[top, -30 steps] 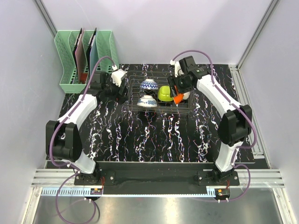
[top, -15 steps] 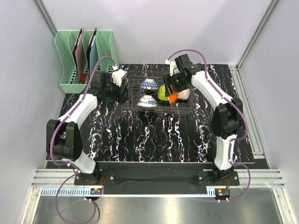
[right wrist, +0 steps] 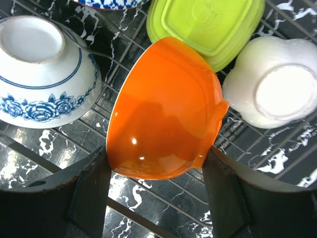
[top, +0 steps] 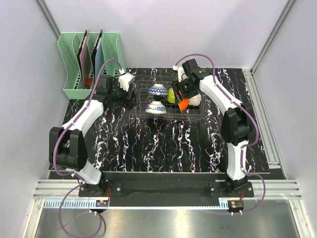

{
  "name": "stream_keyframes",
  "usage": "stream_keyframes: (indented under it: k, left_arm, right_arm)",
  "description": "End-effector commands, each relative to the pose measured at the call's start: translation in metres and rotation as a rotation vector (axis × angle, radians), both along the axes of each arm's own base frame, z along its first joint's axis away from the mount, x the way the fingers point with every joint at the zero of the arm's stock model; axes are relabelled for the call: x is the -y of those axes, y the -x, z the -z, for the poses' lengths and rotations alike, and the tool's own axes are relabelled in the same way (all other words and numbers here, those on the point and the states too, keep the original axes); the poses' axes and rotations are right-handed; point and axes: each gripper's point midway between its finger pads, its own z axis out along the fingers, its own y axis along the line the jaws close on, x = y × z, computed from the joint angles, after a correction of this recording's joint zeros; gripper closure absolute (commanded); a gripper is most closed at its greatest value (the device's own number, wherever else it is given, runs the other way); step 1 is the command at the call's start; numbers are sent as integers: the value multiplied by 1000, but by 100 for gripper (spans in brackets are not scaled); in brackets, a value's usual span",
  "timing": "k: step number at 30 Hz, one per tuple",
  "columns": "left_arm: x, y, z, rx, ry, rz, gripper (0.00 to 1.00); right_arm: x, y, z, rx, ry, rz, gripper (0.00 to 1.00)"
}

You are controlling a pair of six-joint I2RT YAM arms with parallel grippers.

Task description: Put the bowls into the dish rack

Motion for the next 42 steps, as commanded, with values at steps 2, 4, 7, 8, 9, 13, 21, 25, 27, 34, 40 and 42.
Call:
stream_keyframes:
  k: [2,4,7,8,9,13,21,25,27,34,40,42]
  left_arm:
    - [6,-1,-8,42,35,30,1]
    - [7,0,-6,37,39,35,1]
    - [9,0,-3,28,46,41,1]
    - [9,0,-3,26,50,42,1]
    - [11,0,-2,22,54,48,1]
    - [14,1,3,8,67,62,1]
    - [21,4,5,-12,102,93,1]
    - [27,7,5,-23,126,119,1]
    - [30,10,4,-27,146,139,1]
    - [38,17,5,-41,179,172,1]
    - [39,22,7,-44,180,180,1]
    - [39,23,7,-42,178,182,1]
  right_arm:
    - [7,-9,-66,178,57,39,100]
    - [22,-7,-62,165,131,77,100]
    - [34,0,-53,132,193,99,100]
    - [37,3,-48,116,205,100,100]
    - [38,5,-46,109,212,105,100]
    - [46,14,-33,73,255,112,100]
    - [58,23,-4,13,344,112,100]
    - [60,23,7,-1,385,108,100]
    - [60,22,14,-4,417,100,100]
    - [56,12,32,5,510,85,100]
    - [48,-1,36,32,527,87,100]
    - [46,-1,38,33,534,78,100]
